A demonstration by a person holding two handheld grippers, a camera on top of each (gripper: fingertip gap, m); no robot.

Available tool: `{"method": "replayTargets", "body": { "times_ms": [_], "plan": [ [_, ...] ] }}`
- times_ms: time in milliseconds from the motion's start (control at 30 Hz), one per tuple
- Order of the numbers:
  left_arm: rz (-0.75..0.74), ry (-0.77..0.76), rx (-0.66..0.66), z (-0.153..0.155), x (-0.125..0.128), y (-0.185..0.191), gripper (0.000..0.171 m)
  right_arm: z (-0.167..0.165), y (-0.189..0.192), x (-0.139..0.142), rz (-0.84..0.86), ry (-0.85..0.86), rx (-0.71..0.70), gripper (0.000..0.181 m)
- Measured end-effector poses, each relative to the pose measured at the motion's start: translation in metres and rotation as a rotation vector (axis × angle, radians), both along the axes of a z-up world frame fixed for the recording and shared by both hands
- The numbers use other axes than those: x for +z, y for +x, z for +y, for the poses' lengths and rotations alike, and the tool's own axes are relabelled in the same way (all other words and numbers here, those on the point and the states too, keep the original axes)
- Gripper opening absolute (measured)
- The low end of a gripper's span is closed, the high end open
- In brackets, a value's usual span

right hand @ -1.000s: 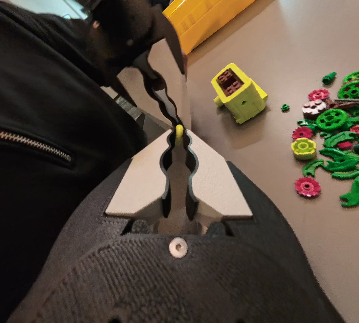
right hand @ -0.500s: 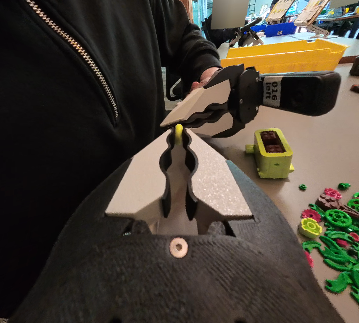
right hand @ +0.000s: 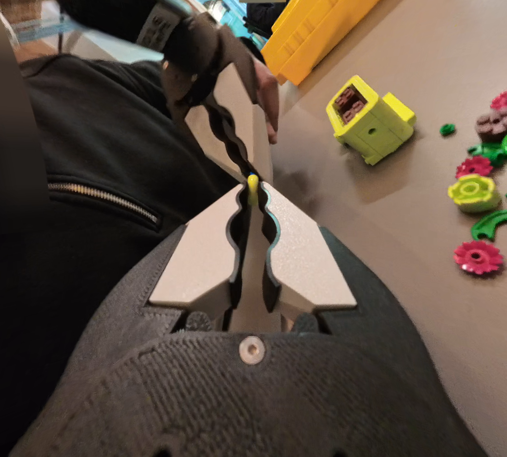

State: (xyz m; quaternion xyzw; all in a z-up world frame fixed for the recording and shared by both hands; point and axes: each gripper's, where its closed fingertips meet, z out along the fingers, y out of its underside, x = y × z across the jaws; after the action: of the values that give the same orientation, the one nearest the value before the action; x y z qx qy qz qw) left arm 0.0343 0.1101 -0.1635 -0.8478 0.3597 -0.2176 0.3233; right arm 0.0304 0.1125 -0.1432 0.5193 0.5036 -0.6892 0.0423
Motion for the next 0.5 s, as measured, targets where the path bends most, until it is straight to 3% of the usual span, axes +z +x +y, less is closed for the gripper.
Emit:
{"method": "replayTargets", "body": {
  "times_ms": [67,100,233,500],
  "plan": [
    [0.068,0.047,-0.011,0.001,-0.003,-0.002,0.000,0.001,-0.001,-0.002,-0.037,-0.066,-0.002,0.005],
    [0.010,0.007,0.001,-0.001,0.000,0.000,0.000,0.001,-0.001,0.000,-0.031,-0.084,0.001,0.005],
    [-0.442,-0.314,0.099,-0.005,0.020,0.008,0.000,0.000,0.000,0.013,0.072,-0.001,-0.019,0.006],
    [-0.931,-0.667,0.111,-0.015,0.048,0.018,0.000,-0.006,0.006,0.032,0.319,0.217,-0.058,0.006]
  ]
}}
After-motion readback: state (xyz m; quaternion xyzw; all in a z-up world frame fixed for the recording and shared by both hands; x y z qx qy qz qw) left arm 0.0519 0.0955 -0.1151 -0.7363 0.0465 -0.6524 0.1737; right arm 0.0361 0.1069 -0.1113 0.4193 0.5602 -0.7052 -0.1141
